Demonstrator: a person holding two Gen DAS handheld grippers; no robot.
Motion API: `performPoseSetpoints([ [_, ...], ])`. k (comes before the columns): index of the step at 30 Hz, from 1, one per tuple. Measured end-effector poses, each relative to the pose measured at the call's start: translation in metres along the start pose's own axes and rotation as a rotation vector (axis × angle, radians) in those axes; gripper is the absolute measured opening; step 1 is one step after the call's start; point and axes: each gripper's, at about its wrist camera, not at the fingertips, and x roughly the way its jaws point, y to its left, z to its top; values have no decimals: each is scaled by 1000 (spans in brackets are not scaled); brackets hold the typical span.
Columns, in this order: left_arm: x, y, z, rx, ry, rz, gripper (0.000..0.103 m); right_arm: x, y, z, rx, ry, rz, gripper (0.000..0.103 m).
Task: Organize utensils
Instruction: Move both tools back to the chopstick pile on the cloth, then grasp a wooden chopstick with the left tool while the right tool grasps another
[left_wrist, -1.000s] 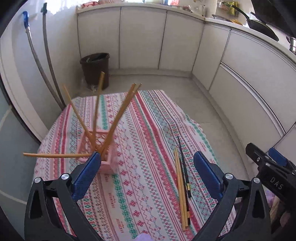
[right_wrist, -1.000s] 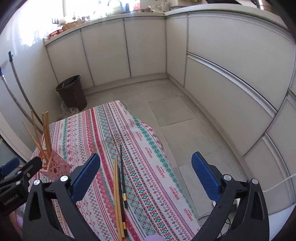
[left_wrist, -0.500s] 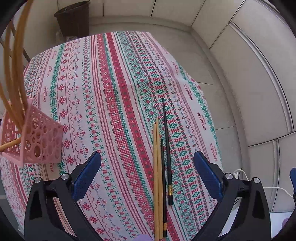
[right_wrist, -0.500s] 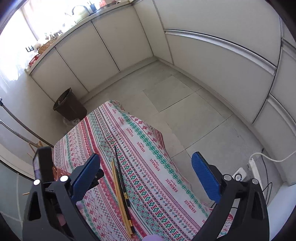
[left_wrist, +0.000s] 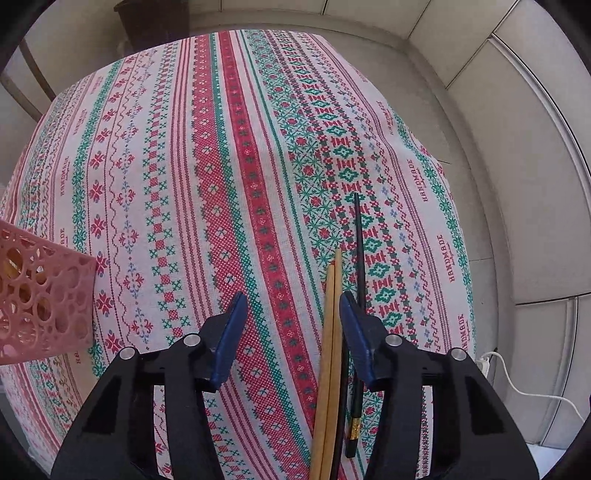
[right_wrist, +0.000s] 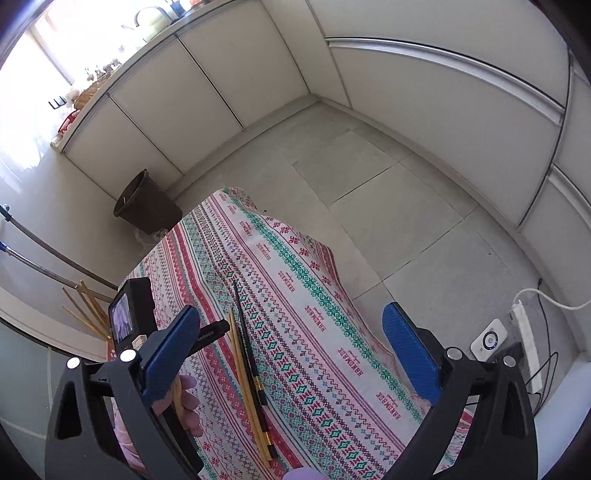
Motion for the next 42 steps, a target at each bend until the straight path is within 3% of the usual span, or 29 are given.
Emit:
performPoseSetpoints([
  [10,14,-8,8,41,1,19,45,2,-1,1,1,9,-7,96],
  [17,24,-38,3,147,-25,120,44,5,-4,2,14,18,-14,96],
  [19,24,-47,0,187,-35,111,29,7,-3,3,13,24,-13,96],
  [20,24,-51,-1,203,-34,97,13,9,-2,3,13,31,-10,96],
  [21,22,-57,-6,205,-30,88,6,11,-2,3,13,40,-6,96],
  [27,14,-32,-20,136,-6,15,4,42,23,2,-32,141,54,96],
  [31,-7,-13,-38,158,-16,30,4,81,54,-1,-90,228,181,96],
  [33,-26,-6,-49,175,-27,26,4,104,66,-5,-101,277,237,89],
  [34,-33,-4,-55,185,-38,22,4,116,70,-7,-103,299,241,74],
  [36,-54,-3,-72,203,-65,5,4,141,76,-11,-100,341,246,55],
  [38,-67,3,-76,217,-91,-2,4,162,83,-14,-114,362,234,46],
  [42,-80,22,-77,226,-115,-9,4,184,95,-17,-143,376,188,41],
])
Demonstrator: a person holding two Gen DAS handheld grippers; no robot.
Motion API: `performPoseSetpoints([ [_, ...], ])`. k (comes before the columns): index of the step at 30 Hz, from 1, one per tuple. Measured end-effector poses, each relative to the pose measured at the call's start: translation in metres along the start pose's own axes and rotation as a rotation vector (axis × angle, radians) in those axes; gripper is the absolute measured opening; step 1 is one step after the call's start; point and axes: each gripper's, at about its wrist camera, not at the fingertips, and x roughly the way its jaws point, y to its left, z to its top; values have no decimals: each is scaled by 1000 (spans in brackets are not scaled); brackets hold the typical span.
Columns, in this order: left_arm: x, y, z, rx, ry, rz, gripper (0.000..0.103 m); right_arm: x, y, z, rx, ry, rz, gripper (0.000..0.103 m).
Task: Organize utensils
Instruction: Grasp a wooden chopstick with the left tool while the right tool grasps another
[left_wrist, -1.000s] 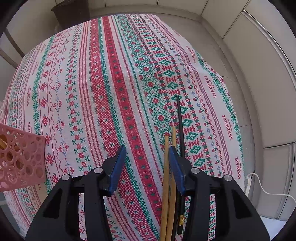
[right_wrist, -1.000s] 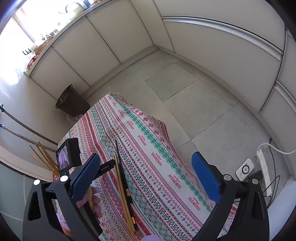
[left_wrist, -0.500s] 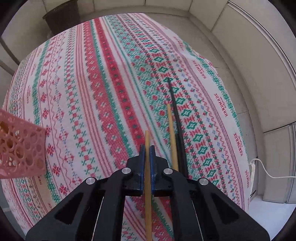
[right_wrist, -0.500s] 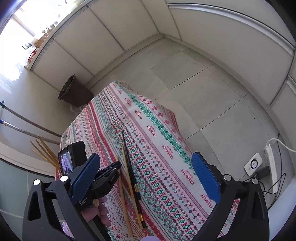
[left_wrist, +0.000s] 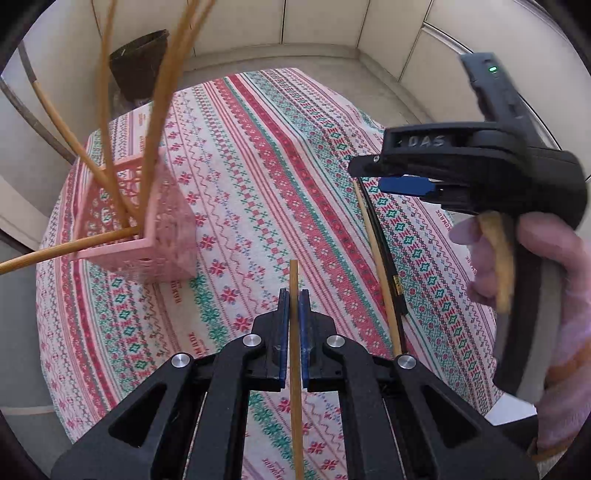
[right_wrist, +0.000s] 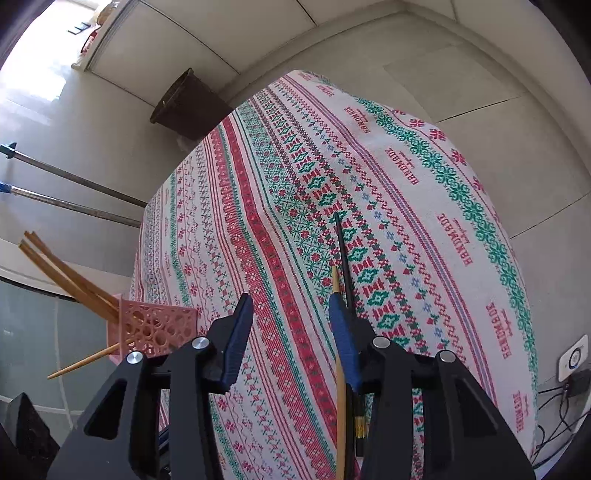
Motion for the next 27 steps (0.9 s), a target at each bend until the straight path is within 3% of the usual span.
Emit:
performPoseSetpoints([
  [3,-5,24,-4,-3,-1,-7,4,11,1,0,-13,18,-28,39],
  [13,-21,33,-13,-9,-1,-16,5,40,5,1,-56,45,-153,29],
  [16,-25,36,-14,-21,1,-13,5,43,15,-3,-128,28,-225,25],
  [19,-28,37,-15,-26,-4,-7,5,49,31,-12,-233,-10,-356,12],
  [20,-30,38,-15,-24,-8,-5,5,49,32,-14,-237,-18,-352,5],
  [27,-53,35,-15,-8,-77,-11,4,16,42,-20,-229,-114,-290,5],
])
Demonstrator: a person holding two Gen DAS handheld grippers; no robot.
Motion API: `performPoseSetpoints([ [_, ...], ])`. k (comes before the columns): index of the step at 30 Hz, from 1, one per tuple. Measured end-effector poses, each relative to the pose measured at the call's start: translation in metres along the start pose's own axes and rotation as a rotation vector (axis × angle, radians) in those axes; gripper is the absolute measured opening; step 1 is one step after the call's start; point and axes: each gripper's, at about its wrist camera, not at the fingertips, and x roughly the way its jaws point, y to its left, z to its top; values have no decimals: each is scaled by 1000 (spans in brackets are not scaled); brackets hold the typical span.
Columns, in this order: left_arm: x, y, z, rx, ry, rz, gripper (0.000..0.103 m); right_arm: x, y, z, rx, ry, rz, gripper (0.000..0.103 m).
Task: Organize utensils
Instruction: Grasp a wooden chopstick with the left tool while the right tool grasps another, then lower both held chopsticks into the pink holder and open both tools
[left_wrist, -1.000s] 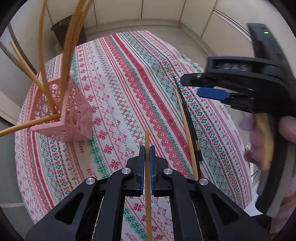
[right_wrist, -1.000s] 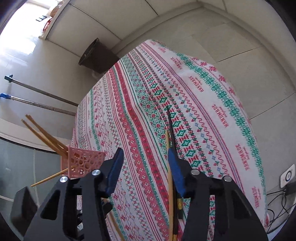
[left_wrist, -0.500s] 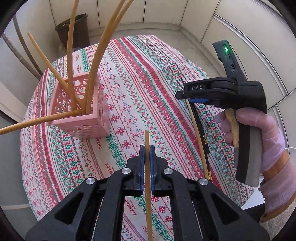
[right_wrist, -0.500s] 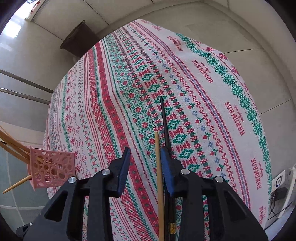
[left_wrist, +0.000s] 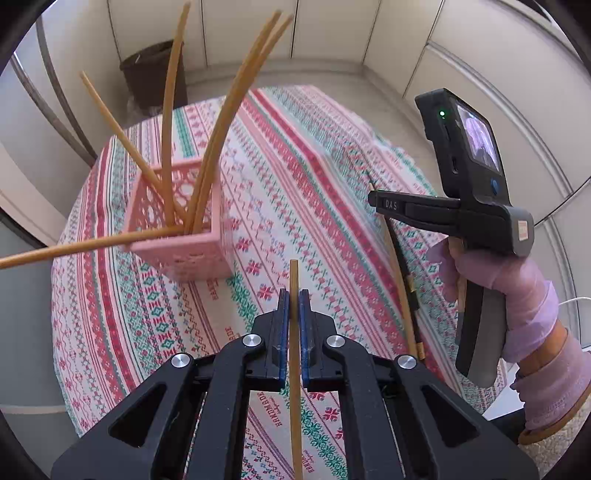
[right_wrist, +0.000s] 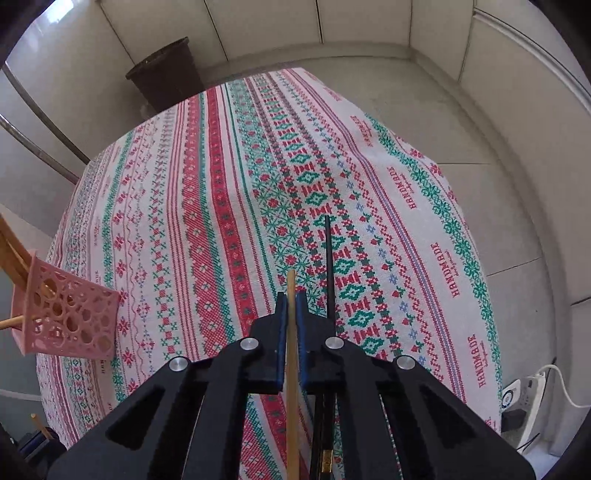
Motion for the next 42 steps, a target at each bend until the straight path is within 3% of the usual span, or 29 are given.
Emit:
performPoseSetpoints([
  [8,-62,1,1,20,-170,-54,4,-103,6,-16,-8,-179,112,5],
  [14,-95,2,-6,29,-257,-57,4,-167,10,-37,-42,-291,145,5],
  [21,-134,11,-5,19,-348,-35,4,-205,7,-40,-25,-359,180,5],
  [35,-210,64,41,-183,-607,-31,4,-289,30,-2,-1,-540,325,5],
  [40,-207,84,52,-266,-643,5,4,-289,38,4,-7,-538,369,5],
  [42,-191,98,59,-309,-611,34,5,-285,43,6,-12,-533,369,5],
])
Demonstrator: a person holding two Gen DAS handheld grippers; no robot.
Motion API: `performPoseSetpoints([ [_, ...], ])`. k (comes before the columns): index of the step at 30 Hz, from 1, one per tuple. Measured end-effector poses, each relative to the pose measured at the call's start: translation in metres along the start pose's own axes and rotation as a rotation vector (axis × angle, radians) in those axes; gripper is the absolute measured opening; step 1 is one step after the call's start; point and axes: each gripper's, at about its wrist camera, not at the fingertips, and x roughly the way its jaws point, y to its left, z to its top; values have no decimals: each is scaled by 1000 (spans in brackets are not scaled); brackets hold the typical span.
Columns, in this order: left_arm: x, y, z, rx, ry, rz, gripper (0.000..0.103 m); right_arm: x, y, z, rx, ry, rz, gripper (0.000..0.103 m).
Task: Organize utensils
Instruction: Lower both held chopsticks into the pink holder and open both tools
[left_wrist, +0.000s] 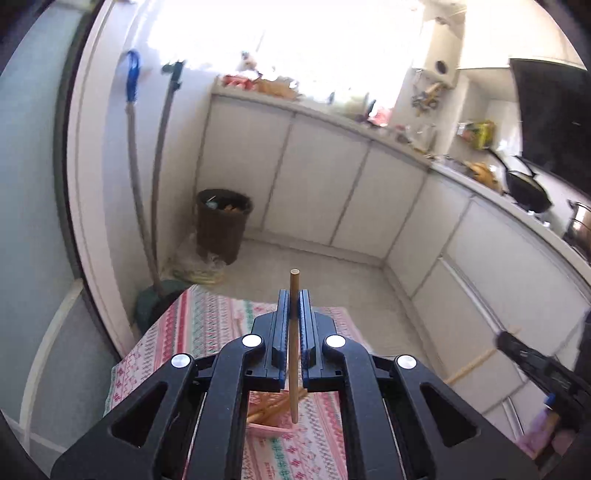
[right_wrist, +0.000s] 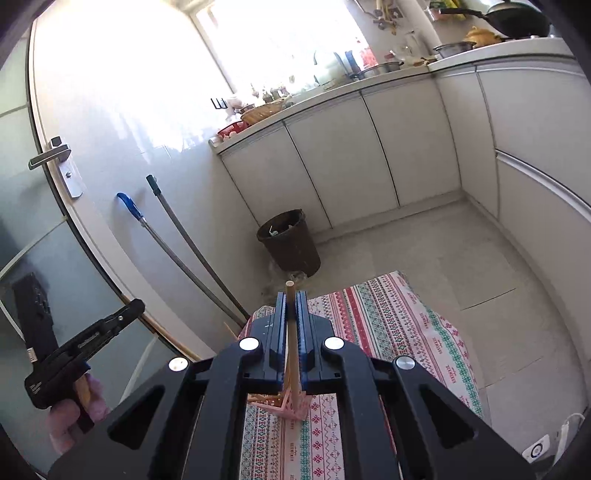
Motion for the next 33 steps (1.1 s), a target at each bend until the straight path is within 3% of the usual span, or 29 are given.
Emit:
performPoseSetpoints([
  [4,24,32,-8,-108,76,58,14,9,6,-1,4,18,22,5],
  [9,2,48,-6,-159,33,74,31,17,16,-1,2,17,26,5],
  [13,-8,52,-7,-166,34,63,32,27,29,0,-12,4,17,5],
  [21,-6,52,-13,-128,54,78,33,71,49,-11,-25,24,1,6],
  [25,-2,47,-19,-90,78,82,33,104,46,-31,2,101,-8,9],
  [31,-14,23,-27,11,37,103,39,85,63,-40,-125,64,-68,9],
  [33,-17,12,-31,44,22,108,46,75,66,-43,-155,51,-79,10],
])
